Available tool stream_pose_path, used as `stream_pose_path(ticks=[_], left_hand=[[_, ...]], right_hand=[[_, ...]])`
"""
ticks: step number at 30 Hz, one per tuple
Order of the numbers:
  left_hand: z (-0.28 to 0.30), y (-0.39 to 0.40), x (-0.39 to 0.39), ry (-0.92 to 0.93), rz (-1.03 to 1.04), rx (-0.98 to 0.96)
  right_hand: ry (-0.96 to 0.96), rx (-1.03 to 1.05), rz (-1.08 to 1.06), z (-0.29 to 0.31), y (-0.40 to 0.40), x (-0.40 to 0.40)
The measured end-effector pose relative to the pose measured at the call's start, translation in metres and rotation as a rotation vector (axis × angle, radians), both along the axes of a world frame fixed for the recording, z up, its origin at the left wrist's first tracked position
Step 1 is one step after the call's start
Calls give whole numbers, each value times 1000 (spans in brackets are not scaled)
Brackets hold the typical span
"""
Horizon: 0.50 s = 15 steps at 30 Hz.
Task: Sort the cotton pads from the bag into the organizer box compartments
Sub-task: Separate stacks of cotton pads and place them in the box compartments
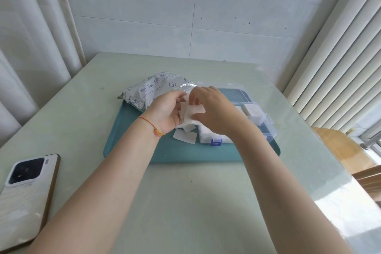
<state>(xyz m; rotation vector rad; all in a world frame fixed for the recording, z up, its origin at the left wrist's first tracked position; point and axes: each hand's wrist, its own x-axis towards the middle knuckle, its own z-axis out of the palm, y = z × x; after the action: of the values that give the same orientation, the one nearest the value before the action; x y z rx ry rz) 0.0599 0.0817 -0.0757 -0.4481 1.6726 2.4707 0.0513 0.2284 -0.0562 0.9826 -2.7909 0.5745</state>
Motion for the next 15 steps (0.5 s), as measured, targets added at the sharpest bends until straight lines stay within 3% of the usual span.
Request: stream_pose_path(ticks=[7,12,15], left_hand=[[0,5,5,61,-72,-42],[-2,2,3,98,11,-22],[0,5,4,103,12,35]], right_hand=[[-96,3,-11,3,2,1],[-199,-281,-124,20,30,-9],[-391,-646,-207,21,36,-13]])
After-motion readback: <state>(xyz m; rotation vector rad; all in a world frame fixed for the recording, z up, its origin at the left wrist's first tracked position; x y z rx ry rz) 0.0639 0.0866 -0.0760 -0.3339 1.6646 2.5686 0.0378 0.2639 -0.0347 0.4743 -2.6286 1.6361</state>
